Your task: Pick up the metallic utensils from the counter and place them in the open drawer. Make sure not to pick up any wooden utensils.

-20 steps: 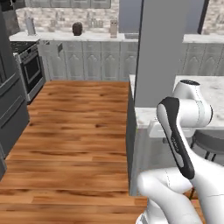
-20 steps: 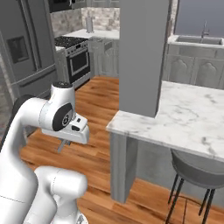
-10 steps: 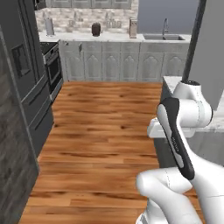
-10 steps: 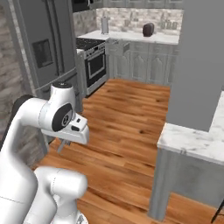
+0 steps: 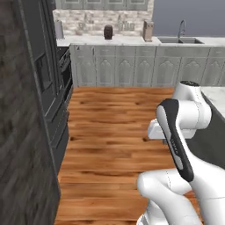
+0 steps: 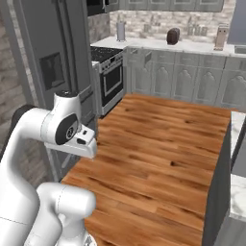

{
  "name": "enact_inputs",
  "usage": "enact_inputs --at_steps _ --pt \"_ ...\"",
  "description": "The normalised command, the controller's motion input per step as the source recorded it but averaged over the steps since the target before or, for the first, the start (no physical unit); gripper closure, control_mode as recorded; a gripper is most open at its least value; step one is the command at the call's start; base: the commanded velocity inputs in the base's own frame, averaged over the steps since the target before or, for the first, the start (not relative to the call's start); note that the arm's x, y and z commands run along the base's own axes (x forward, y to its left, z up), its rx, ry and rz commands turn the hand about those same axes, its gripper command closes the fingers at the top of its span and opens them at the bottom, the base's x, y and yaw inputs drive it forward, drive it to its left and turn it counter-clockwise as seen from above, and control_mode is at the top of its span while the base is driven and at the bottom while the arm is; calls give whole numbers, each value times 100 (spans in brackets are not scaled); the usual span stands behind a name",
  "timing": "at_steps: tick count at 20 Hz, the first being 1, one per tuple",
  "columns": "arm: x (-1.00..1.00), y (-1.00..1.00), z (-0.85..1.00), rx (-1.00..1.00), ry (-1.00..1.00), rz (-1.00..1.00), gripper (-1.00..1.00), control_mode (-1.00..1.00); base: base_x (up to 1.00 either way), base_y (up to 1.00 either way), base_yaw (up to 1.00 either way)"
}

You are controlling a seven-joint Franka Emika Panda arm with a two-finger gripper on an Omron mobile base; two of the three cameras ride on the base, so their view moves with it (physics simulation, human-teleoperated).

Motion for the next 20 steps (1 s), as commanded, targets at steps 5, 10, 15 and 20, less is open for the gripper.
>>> enact_inputs --at_steps 5,10,15,20 --pt "0 0 0 0 0 0 100 100 100 9 -12" --pt "0 0 0 0 0 0 100 100 100 -21 -14" --pt "0 0 0 0 0 0 100 100 100 -24 -16" --pt "0 0 0 0 0 0 100 100 100 -26 -8"
